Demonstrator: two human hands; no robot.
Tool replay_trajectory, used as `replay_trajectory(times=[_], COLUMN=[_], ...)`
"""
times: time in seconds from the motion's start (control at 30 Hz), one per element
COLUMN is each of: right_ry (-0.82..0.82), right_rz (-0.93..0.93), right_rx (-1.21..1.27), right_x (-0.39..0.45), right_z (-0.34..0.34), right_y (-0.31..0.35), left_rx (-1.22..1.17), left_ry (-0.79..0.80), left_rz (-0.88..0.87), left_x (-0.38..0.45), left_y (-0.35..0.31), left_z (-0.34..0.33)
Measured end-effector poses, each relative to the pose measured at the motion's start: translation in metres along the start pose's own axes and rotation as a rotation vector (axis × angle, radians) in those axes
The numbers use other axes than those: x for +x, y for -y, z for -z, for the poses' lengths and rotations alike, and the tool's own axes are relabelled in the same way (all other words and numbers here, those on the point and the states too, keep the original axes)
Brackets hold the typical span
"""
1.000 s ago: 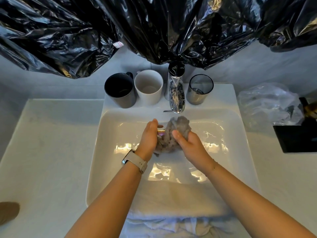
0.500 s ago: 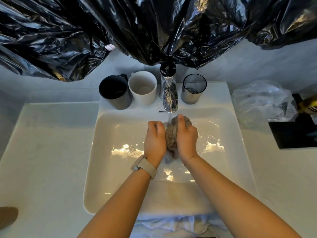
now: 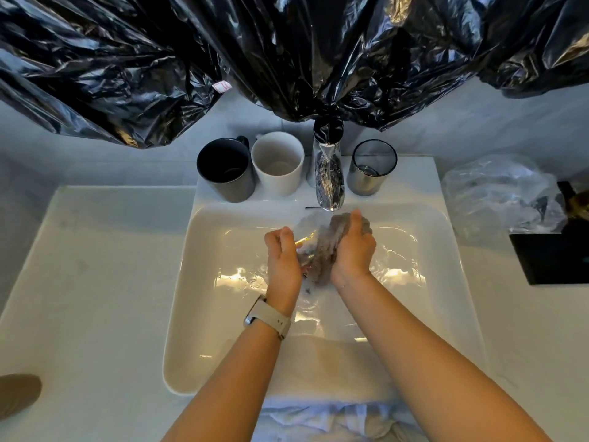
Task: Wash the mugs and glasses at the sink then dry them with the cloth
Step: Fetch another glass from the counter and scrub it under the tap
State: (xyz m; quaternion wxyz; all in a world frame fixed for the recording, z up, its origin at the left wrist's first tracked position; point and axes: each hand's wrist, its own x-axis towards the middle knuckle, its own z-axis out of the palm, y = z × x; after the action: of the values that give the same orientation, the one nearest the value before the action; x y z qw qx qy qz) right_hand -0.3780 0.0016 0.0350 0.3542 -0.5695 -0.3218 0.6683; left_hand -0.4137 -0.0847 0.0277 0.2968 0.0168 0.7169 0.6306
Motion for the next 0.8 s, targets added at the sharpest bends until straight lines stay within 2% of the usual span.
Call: replay_trajectory(times=[0.1,0.17,0.23,0.33,0.43,0.67,0.73,0.8], right_ry=[0.020,0.083,0.193,0.434,0.532,0.497,0.622,0.767], right_rz=[-0.006,0.003,0.046,0.194,0.308,0.440,0.448,0.478], right_rx=[-0.085,-0.077,-0.104,-0.278,-0.434,-0.629,-0.751,-1.042], right_x=[0.003,0.004,0.005,0.002,0.000,0.012,0.017,0.023], right_z=[0.006,0.012,0.018,0.021,0.026,0.072,0.085,0.094], right_y=[0.002,0.007,0.011,0.016,0.023,0.052,0.063,0.072], left_rx=[0.025,-0.016,0.029,0.256,0.306,0.415,0.415,0.417], left_ry=[0.212,0.356,0.500,0.682,0.663,0.494,0.445,0.421], left_rz=[0.043,0.142,0.192,0.135,0.099,-0.237,-0.272,-0.287], left_x=[-0.002,-0.003,0.001,0.010,0.016,0.021,0.022,0.024], left_y=[0.001,0.003,-0.001,-0.014,-0.012,0.008,0.012,0.013], left_z=[0.015,0.026,0.034,0.031,0.022,0.011,0.009,0.007])
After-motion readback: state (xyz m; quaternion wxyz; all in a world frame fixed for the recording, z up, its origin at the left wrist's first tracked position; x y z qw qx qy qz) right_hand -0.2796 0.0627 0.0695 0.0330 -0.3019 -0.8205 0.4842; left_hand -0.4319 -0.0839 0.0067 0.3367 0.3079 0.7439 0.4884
